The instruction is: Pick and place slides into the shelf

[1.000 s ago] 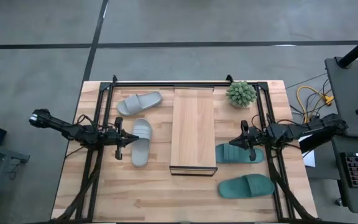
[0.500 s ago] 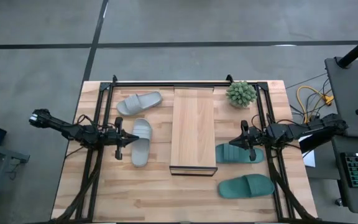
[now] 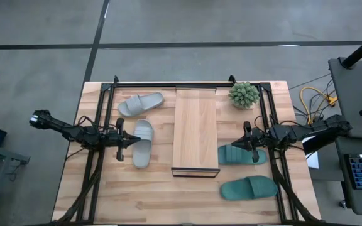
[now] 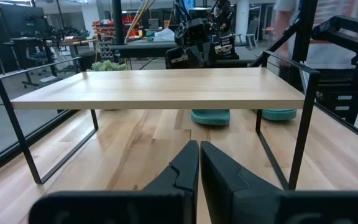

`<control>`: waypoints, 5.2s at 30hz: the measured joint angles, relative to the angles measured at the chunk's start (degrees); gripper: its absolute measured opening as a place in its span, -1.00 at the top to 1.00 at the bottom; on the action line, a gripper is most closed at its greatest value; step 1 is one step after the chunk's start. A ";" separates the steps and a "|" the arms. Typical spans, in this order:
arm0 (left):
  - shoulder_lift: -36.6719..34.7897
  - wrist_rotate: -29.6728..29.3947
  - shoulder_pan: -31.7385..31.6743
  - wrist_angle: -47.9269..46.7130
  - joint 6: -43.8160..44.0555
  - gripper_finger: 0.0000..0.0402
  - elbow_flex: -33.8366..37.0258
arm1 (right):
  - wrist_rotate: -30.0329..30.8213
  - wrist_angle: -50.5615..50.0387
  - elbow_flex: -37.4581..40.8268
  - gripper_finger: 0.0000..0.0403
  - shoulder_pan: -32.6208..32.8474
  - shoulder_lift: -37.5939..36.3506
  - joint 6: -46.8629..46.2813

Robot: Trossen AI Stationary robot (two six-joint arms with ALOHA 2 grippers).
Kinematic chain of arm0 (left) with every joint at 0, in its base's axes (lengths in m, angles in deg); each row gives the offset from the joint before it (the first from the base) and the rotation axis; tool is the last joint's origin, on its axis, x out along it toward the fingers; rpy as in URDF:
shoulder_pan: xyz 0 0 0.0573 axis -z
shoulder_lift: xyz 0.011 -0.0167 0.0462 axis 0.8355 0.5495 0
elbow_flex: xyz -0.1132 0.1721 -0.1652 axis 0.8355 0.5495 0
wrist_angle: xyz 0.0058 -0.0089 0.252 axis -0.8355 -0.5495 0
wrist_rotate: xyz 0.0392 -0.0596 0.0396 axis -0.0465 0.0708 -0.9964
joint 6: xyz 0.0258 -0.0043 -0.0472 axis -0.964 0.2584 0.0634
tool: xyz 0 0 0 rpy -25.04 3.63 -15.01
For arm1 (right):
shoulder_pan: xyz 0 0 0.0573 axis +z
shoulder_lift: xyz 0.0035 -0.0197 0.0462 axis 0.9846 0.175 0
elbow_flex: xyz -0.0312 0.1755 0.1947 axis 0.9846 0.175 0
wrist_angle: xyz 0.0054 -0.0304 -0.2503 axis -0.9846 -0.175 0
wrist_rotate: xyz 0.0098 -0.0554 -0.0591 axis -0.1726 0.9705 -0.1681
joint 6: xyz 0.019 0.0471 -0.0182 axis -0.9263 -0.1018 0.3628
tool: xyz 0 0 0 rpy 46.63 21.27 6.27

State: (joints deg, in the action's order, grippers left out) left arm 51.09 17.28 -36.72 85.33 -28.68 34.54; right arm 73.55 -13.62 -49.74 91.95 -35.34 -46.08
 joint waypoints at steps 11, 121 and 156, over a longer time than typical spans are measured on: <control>-0.02 0.00 0.02 0.01 -0.01 1.00 0.00 | 0.00 0.01 0.00 0.96 0.00 0.00 0.00; 5.44 -13.03 -0.10 44.71 -1.61 1.00 -13.19 | 17.97 43.89 -11.79 0.96 -0.04 5.28 -3.52; 16.88 -12.15 -0.09 18.20 -8.95 0.30 -35.71 | 26.77 -46.89 -72.16 0.08 -0.05 35.94 -49.14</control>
State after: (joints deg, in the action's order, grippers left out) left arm 67.97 5.13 -36.81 103.53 -37.64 -1.17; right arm 100.32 -60.51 -121.90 91.89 0.59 -95.21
